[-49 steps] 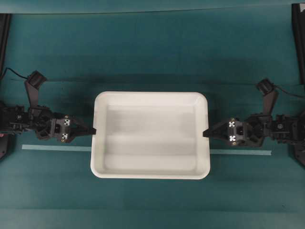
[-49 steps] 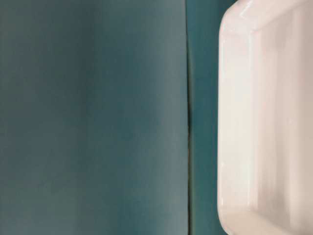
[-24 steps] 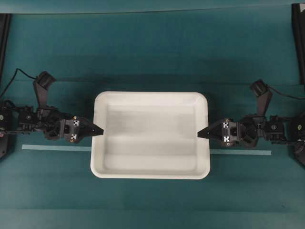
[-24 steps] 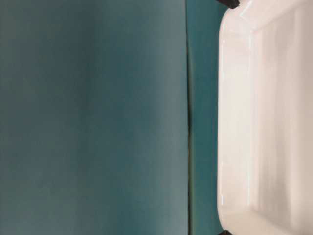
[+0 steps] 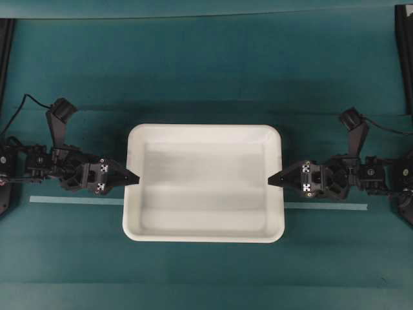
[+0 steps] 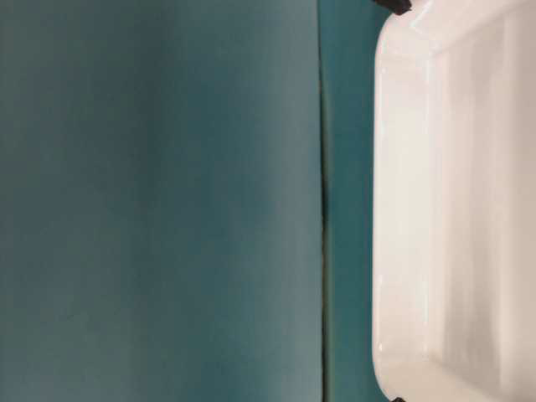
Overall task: Lift the white case with both hands.
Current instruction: 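Close both grippers on the tray's left and right side walls, then lift the gripped tray upward with both grippers together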
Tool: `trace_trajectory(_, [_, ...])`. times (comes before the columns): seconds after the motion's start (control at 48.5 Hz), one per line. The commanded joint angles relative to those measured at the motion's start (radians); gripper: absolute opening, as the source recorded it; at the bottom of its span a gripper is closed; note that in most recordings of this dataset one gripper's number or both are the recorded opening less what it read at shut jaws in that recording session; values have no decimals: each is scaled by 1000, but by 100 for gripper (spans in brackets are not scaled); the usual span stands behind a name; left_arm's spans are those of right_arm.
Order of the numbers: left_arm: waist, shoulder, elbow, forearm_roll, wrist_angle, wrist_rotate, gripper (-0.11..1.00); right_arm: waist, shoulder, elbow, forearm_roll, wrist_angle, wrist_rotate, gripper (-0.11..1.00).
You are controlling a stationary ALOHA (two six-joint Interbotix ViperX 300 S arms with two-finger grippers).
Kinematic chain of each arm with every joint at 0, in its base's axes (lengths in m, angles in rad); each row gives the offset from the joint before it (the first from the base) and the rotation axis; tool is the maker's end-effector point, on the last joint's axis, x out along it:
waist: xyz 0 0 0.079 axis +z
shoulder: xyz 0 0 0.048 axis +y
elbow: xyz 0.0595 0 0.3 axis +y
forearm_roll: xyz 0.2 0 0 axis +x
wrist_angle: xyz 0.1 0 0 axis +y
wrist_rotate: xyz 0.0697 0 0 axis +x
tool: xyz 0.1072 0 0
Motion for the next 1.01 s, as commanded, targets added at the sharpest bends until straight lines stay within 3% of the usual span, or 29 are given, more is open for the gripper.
trace_trajectory(0.0, [-3, 14, -9, 2, -8, 3, 78, 2, 23, -5, 26, 20, 0, 77])
trace_trajectory(0.144, [-3, 14, -11, 3, 12, 3, 68, 2, 23, -8, 66, 120, 17, 45])
trace_trajectory(0.268, [-3, 15, -21, 3, 60, 3, 49, 2, 26, -15, 67, 163, 15, 21])
trace_trajectory(0.392, [-3, 21, -37, 3, 115, 3, 25, 2, 28, -26, 67, 175, 17, 16])
trace_trajectory(0.474, [-3, 25, -44, 3, 138, 3, 14, 2, 28, -34, 67, 189, 20, 14])
trace_trajectory(0.989, [-2, 11, -60, 2, 169, -9, 13, 0, -3, -75, 72, 261, 23, 14])
